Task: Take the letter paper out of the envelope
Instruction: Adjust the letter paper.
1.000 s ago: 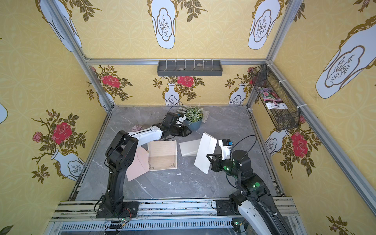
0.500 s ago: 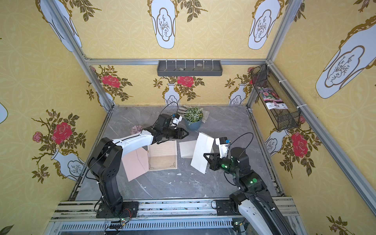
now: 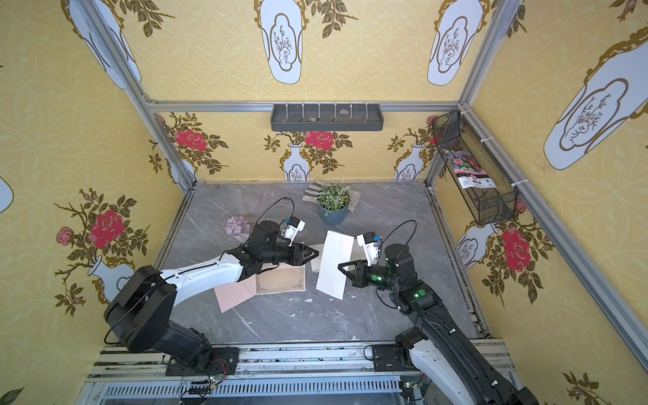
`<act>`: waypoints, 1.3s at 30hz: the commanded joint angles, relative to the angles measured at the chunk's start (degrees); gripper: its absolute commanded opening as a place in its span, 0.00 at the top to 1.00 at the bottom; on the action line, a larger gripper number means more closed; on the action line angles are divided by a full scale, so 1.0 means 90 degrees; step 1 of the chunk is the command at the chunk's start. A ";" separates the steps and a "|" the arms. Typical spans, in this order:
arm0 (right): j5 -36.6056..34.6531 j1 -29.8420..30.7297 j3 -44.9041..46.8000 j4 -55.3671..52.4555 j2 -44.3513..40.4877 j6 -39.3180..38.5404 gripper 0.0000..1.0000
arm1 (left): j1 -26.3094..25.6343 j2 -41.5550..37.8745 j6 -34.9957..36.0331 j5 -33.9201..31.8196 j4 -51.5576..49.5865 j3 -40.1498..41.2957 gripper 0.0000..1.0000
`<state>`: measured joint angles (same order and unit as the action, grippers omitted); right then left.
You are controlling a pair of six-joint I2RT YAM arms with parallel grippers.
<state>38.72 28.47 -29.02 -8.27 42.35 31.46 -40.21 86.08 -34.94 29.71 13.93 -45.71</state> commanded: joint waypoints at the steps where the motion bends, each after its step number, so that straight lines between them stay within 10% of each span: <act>1: 0.0276 0.0028 0.0045 0.0695 0.0129 0.0010 1.00 | -0.0143 -0.0390 0.0057 -0.0312 0.0410 0.0418 0.54; 18: -0.0293 0.1057 -0.0099 0.1168 0.1396 -0.0044 1.00 | -0.0386 -0.1568 -0.0203 -0.1337 0.0604 0.1847 0.54; 39: -0.0111 0.1289 0.0134 0.1002 0.0754 0.0115 1.00 | -0.0459 -0.1823 -0.0327 -0.1104 0.2232 0.2634 0.54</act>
<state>37.87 39.99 -28.03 -1.43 49.12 32.12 -44.18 69.89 -37.95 18.72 30.81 -22.65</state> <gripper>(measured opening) 0.048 0.464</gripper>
